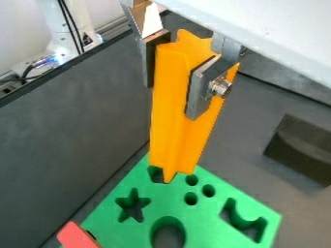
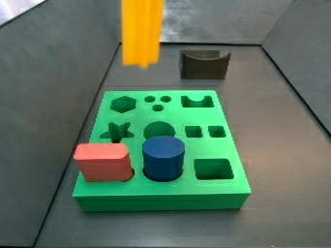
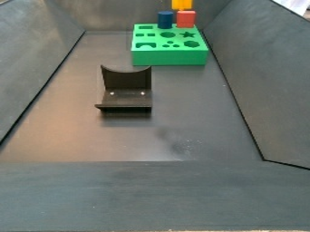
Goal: Pick up the star object. Move up. Move to above the board. Insert the star object.
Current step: Insert the star object.
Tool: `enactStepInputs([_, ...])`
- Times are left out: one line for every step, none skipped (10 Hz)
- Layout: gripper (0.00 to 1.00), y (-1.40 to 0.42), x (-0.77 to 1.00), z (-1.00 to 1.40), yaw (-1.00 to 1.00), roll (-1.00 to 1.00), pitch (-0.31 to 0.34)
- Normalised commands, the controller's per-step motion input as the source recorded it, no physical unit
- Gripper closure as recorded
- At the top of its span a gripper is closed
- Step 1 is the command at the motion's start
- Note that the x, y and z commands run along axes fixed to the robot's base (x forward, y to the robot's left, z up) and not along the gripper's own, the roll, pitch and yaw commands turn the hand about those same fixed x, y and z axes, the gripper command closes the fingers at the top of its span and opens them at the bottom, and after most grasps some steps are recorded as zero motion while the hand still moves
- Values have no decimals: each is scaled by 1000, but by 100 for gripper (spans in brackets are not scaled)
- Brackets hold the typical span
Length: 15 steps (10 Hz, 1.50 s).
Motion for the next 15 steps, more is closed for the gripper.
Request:
enactStepInputs([100, -300, -449, -463, -314, -30, -30])
enactStepInputs([100, -294, -537, -480, -340, -16, -19])
enactStepInputs([100, -246, -620, -463, -420, 0, 0])
enactStepInputs([100, -174, -566, -426, -520, 0, 0])
enactStepInputs([100, -86, -471, -397, -651, 6, 0])
enactStepInputs([100, 0, -234, -457, -977, 10, -3])
enactStepInputs([100, 0, -194, -449, -1000, 17, 0])
enactStepInputs([100, 0, -263, -446, -880, 11, 0])
enactStepInputs([100, 0, -251, -380, -889, 37, 0])
enactStepInputs([100, -80, -137, -43, -497, 0, 0])
enactStepInputs([100, -37, 11, 0, 0, -16, 0])
enactStepInputs([100, -283, 0, -171, 0, -189, -117])
enactStepInputs([100, -377, 89, -137, -3, -253, -133])
enactStepInputs([100, -326, 354, -89, -234, -191, -101])
enactStepInputs([100, -180, 329, -74, -131, -159, -106])
